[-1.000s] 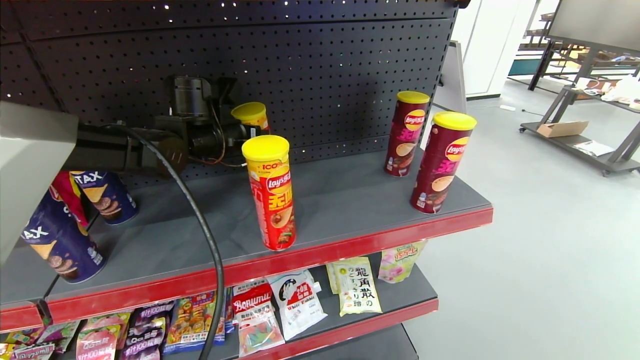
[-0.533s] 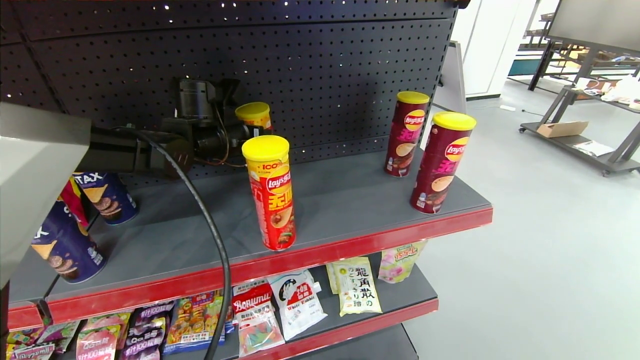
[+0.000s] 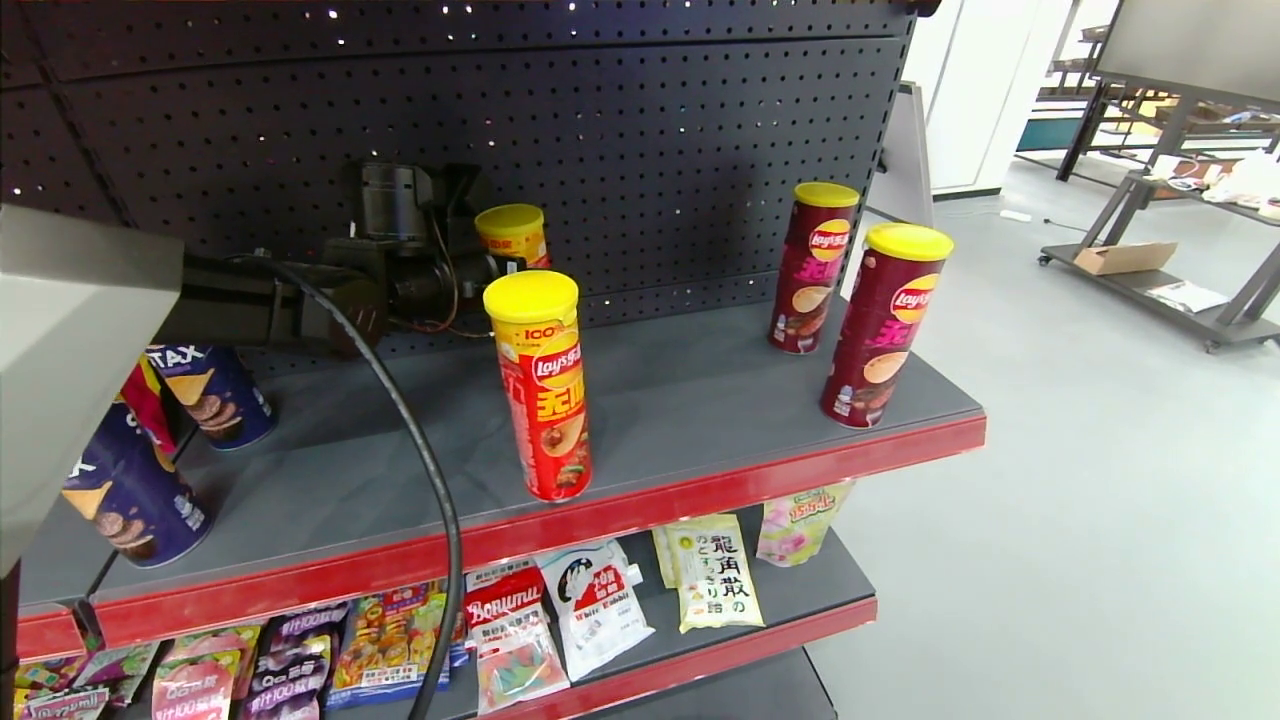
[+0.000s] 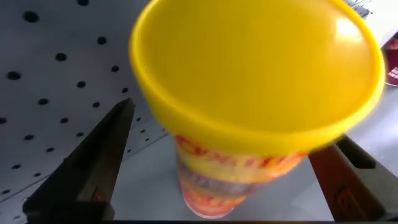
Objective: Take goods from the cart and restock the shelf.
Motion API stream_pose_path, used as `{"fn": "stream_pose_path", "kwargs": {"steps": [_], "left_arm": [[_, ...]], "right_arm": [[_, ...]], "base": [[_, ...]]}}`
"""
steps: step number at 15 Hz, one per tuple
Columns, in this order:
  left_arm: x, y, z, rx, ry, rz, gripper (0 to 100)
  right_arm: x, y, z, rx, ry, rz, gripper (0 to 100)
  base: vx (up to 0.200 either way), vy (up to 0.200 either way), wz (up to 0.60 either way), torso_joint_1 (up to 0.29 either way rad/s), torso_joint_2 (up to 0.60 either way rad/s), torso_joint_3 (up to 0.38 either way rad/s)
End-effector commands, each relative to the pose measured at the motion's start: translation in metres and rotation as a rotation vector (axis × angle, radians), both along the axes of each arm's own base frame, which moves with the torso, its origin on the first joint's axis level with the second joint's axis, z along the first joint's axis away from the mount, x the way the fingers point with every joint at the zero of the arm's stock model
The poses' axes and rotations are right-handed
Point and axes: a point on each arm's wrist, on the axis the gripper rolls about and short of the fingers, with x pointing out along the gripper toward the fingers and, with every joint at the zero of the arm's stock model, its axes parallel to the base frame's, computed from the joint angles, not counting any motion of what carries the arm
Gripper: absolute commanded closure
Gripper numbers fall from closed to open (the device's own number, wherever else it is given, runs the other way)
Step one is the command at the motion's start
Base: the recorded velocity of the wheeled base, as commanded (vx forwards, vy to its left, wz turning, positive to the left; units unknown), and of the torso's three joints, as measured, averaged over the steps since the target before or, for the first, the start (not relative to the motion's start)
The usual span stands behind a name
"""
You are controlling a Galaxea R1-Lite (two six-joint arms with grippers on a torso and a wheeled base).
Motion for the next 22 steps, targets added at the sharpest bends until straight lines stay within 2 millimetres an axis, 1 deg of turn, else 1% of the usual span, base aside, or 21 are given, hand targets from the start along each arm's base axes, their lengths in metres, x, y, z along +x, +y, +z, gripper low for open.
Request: {"fn": "stream_pose_path", "kwargs": {"steps": [1,2,3,5,8,9,11,13,14,15,18,19,20,21,22], "left_arm": [[-0.009,0.003,0.010,-0.004,-0.007,0.001,0],[-0.009,0.003,0.010,-0.004,-0.007,0.001,0],[-0.025,0.009,0.011,0.003,0.019,0.006,0],[-0.036,0.019,0.008,0.012,0.047,0.026,0],[-0.055,0.026,0.005,0.022,0.083,0.030,0],[-0.064,0.029,0.006,0.025,0.093,0.033,0],[-0.088,0.038,0.009,0.031,0.107,0.040,0],[-0.149,0.056,0.018,0.034,0.117,0.047,0],[-0.170,0.061,0.021,0.037,0.124,0.043,0],[-0.222,0.072,0.025,0.043,0.147,0.040,0],[-0.319,0.100,0.044,0.027,0.131,0.077,0],[-0.355,0.105,0.046,0.006,0.110,0.032,0],[-0.392,0.110,0.044,-0.018,0.097,-0.031,0],[-0.412,0.112,0.042,-0.029,0.084,-0.063,0],[-0.448,0.117,0.033,-0.051,0.034,-0.124,0]], "right_arm": [[0.000,0.000,0.000,0.000,-0.001,0.001,0],[0.000,0.000,0.000,0.000,-0.001,0.001,0],[0.000,0.000,0.000,0.000,-0.001,0.001,0],[0.000,0.000,0.000,0.000,-0.001,-0.001,0],[0.000,0.000,0.000,0.000,-0.001,0.001,0],[0.000,0.000,0.000,0.000,-0.001,0.001,0],[0.000,0.000,0.000,0.000,-0.001,-0.001,0],[0.000,0.000,0.000,0.000,-0.001,0.001,0],[0.000,0.000,0.000,0.000,-0.001,0.001,0],[0.000,0.000,0.000,0.000,-0.001,0.001,0],[0.000,0.000,0.000,0.000,-0.001,-0.001,0],[0.000,0.000,0.000,0.000,-0.001,0.001,0],[0.000,0.000,0.000,0.000,-0.001,0.001,0],[0.000,0.000,0.000,0.000,-0.001,0.001,0],[0.000,0.000,0.000,0.000,-0.001,0.001,0]], "base": [[0.000,0.000,0.00,0.000,0.00,0.000],[0.000,0.000,0.00,0.000,0.00,0.000],[0.000,0.000,0.00,0.000,0.00,0.000],[0.000,0.000,0.00,0.000,0.00,0.000],[0.000,0.000,0.00,0.000,0.00,0.000],[0.000,0.000,0.00,0.000,0.00,0.000],[0.000,0.000,0.00,0.000,0.00,0.000],[0.000,0.000,0.00,0.000,0.00,0.000],[0.000,0.000,0.00,0.000,0.00,0.000],[0.000,0.000,0.00,0.000,0.00,0.000],[0.000,0.000,0.00,0.000,0.00,0.000],[0.000,0.000,0.00,0.000,0.00,0.000],[0.000,0.000,0.00,0.000,0.00,0.000],[0.000,0.000,0.00,0.000,0.00,0.000],[0.000,0.000,0.00,0.000,0.00,0.000]]}}
